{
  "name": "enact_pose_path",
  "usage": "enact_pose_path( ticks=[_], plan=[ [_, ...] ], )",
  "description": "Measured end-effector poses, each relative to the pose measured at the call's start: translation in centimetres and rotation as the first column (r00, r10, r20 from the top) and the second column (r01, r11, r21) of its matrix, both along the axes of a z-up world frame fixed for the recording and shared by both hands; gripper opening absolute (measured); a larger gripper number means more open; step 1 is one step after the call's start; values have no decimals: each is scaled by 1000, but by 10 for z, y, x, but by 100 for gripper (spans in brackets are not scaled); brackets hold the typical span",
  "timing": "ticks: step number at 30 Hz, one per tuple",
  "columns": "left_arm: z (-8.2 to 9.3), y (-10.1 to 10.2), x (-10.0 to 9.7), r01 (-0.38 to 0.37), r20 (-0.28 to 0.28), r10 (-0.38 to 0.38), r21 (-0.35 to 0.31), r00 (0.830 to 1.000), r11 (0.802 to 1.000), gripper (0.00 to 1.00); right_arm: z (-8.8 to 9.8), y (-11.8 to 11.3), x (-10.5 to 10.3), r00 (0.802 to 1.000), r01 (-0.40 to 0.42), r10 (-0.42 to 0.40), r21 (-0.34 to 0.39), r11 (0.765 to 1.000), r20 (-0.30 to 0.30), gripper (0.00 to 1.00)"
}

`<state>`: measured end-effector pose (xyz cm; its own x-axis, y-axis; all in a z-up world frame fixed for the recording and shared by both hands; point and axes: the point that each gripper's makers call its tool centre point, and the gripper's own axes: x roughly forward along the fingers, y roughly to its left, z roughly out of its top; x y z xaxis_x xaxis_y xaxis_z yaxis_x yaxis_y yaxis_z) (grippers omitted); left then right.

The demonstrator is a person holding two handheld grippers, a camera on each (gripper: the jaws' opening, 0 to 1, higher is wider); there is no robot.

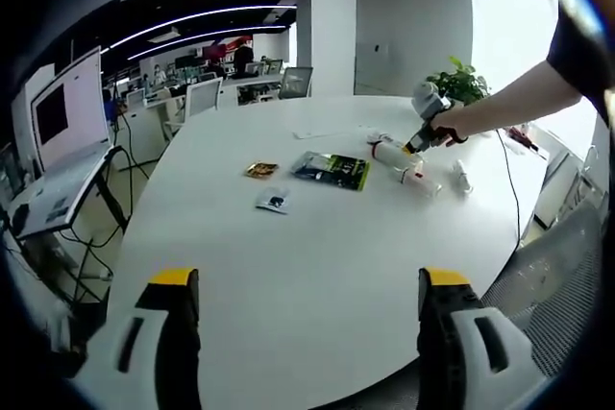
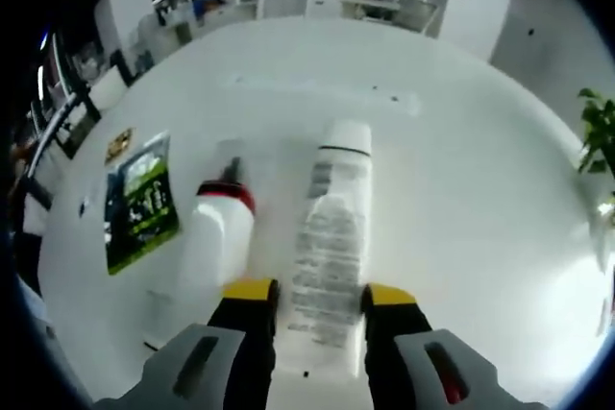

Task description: Arrange the skincare products in the storage area until every visible bottle or jar stands upright without overlapping.

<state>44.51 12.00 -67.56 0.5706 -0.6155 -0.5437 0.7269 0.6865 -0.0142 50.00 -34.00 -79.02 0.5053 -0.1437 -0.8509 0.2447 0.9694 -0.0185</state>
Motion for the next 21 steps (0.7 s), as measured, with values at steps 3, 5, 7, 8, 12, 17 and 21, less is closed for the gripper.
enact_pose_path(
  ticks=[3,5,7,8,12,17,21],
  plan=[
    [0,0,0,-1,1,1,0,1000,1000,89,1,-2,0,1000,13,-13,1,1000,-11,27],
    [0,0,0,-2,3,2,-1,1000,1000,89,2,-3,0,1000,9,-9,3,1000,-23,26],
    [1,1,1,-3,4,3,-2,1000,1000,89,4,-3,-2,999,-4,4,13,1000,-48,26],
    [1,1,1,-3,5,3,-2,1000,1000,89,6,-3,-3,999,-9,9,12,1000,-53,26],
    [2,0,1,-1,10,1,-7,1000,1000,89,15,-6,-7,996,-20,22,21,1000,-83,25],
    [2,0,-1,6,11,-6,-5,1000,1000,89,26,-6,-13,995,-23,27,46,999,-92,25],
    [3,-2,-2,16,14,-16,-4,1000,1000,89,34,-7,-20,995,-19,24,57,998,-99,25]
  ],
)
